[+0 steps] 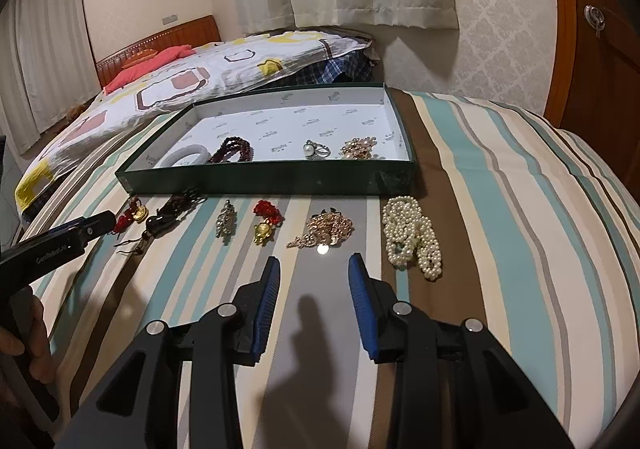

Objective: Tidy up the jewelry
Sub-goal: 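Grasp the red tassel pendant with the left tool, then hold the tassel pendant with the left tool while the right tool grasps the pearl necklace, then carry the tassel pendant and pearl necklace into the green box, opening both tools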

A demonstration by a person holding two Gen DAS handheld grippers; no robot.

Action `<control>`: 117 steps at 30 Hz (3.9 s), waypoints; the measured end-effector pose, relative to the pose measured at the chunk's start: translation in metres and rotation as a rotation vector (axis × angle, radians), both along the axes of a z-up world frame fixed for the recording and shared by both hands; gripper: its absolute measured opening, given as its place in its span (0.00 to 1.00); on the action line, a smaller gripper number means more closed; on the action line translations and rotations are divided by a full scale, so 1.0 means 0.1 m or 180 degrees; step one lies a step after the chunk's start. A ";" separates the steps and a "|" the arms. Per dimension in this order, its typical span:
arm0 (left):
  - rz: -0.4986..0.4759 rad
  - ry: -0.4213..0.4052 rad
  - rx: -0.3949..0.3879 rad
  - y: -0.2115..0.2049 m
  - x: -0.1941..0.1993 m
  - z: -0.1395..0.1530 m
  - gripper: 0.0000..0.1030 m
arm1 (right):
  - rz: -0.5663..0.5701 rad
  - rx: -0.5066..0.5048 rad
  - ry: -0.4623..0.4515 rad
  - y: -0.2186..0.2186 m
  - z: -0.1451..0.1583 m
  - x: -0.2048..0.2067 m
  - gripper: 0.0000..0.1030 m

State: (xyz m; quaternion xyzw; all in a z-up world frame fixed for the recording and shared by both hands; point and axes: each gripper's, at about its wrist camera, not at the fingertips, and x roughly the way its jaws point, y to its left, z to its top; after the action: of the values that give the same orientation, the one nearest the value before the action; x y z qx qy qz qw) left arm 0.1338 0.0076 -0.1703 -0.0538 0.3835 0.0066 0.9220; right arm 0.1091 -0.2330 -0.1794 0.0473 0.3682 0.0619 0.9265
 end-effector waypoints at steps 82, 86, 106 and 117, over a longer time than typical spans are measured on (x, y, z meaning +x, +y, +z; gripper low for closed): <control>-0.0076 0.0154 -0.0127 0.16 0.27 -0.06 0.08 | -0.0285 -0.0024 0.0427 -0.44 -0.13 0.54 0.25; -0.0101 0.0128 -0.0140 0.14 0.24 -0.03 0.08 | -0.0281 -0.0020 0.0353 -0.42 -0.09 0.49 0.20; -0.0202 -0.0294 -0.0208 0.07 0.12 0.53 0.08 | -0.0234 0.0038 -0.0125 -0.35 0.40 0.37 0.20; -0.0323 -0.0505 -0.0213 -0.11 0.39 0.80 0.08 | -0.0107 0.0055 -0.0396 -0.24 0.68 0.59 0.20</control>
State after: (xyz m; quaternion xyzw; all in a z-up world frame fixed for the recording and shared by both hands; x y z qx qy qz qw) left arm 0.1725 -0.0037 -0.0906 -0.0655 0.3115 -0.0573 0.9462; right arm 0.1683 -0.2574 -0.1117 0.0575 0.3085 0.0524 0.9481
